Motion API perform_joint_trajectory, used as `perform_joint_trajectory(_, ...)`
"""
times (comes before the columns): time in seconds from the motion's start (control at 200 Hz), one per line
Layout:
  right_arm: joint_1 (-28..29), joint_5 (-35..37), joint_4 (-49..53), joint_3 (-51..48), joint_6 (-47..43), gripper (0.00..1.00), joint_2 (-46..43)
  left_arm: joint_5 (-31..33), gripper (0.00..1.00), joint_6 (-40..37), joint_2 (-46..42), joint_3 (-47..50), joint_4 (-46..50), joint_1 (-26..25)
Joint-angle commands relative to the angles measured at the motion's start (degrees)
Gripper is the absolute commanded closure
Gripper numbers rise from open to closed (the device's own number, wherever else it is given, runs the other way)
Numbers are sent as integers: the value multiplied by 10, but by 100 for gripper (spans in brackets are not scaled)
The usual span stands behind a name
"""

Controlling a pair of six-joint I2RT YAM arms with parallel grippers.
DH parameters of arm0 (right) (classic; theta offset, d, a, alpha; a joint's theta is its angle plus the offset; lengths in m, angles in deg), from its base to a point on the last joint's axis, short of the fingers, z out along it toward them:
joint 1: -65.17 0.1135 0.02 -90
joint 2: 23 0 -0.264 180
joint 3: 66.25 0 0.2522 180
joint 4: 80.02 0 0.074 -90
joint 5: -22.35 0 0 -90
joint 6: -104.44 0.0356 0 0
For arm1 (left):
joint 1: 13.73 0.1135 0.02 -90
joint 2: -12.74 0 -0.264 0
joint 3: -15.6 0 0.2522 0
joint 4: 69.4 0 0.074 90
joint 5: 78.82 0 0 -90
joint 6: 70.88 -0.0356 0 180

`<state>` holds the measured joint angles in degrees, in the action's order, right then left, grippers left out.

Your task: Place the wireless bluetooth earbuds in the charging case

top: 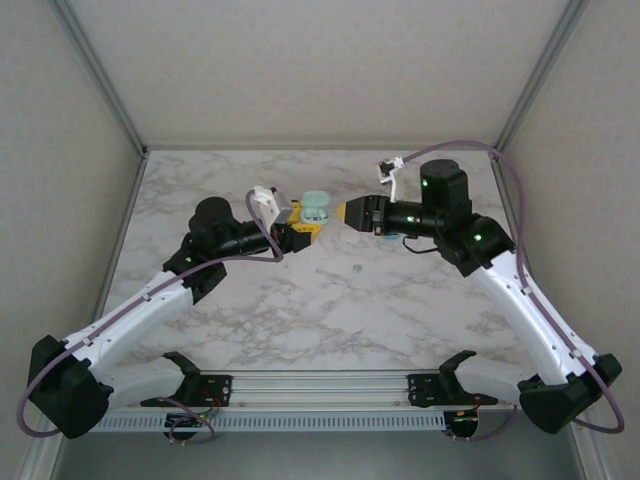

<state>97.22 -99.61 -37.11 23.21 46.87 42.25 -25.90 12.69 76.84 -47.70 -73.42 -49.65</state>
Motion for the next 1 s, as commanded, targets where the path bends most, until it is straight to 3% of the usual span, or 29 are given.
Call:
perform_joint_trajectory(0.0,-20,107,56,-20,-41,53,-9,26,81,-12,-27,11,-3,-5)
perform_joint_trajectory(0.195,-78,137,75,-102,-31,54,81,36,81,-18,-53,14,17,-5)
perform_joint_trajectory(0.355,-77,151,122,-81,-37,55,229,44,81,-26,-72,14,39,-5)
perform_joint_trajectory(0.531,-54,156,99,-87,14,54,321,56,80,-31,-92,22,53,-5)
perform_joint_trajectory(0.991,-17,214,74,-76,81,51,401,59,80,-42,-100,26,68,-5)
